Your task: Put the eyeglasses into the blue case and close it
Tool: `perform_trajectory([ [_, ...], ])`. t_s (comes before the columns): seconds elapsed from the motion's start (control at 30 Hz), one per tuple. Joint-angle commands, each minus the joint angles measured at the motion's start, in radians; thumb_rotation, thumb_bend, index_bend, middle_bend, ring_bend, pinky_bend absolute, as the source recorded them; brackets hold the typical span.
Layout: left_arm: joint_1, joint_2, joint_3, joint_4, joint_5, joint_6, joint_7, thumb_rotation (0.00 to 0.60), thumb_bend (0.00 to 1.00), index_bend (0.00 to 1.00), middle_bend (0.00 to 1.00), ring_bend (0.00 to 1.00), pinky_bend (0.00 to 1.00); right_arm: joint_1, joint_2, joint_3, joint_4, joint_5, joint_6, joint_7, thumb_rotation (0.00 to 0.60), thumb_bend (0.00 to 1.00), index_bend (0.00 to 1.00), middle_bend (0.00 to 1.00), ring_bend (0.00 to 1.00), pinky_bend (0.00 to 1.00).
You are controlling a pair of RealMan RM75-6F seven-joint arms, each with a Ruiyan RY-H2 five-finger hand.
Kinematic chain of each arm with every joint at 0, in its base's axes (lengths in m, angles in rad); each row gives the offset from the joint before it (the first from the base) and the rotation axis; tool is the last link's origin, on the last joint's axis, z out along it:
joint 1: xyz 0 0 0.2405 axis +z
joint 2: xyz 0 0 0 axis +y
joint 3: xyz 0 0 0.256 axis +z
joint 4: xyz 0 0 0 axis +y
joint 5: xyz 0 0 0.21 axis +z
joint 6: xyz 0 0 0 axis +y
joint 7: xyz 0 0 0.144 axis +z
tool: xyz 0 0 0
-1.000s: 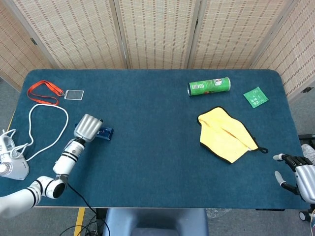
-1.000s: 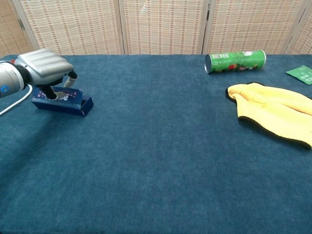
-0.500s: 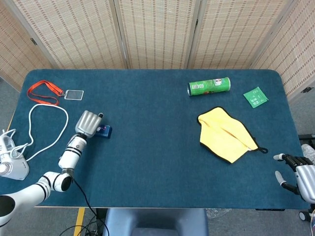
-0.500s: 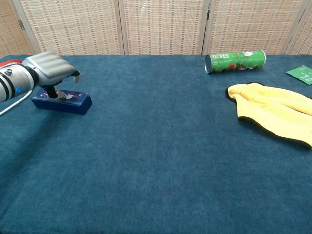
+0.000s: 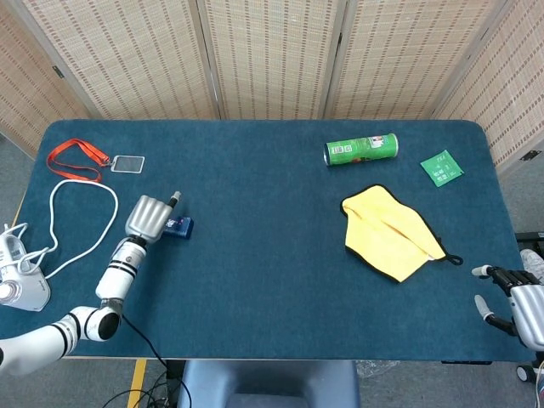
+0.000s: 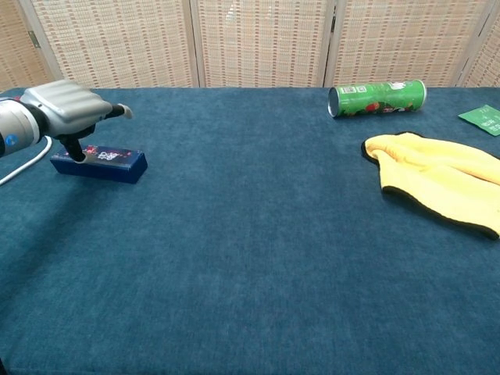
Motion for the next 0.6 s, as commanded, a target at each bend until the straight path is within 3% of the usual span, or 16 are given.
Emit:
perform_trajectory([
  [0.03,0.006,0.012,0.018,-0.020,-0.053,-0.024,0.021,0.600,0.33,0.14,0.91,0.89,0.94,0.001,0.000,0.000,0.000,-0.001,0.000,0.001,0.600,0.39,0.32,0.41,0.45,0.35],
  [0.33,-0.015,-0.065,0.026,0.108,-0.064,-0.056,-0.041,0.600,0.33,0.23,0.90,0.90,0.94,-0.003,0.004,0.001,-0.001,0.006,0.002,-0.001,0.600,0.39,0.32,0.41,0.45,0.35],
  [0.6,-0.015,-0.095,0.035,0.163,0.009,-0.048,-0.144,0.600,0.33,0.61,0.91,0.91,0.94,-0.003,0.004,0.002,-0.002,0.008,0.001,-0.003,0.600,0.39,0.32,0.41,0.45,0.36],
])
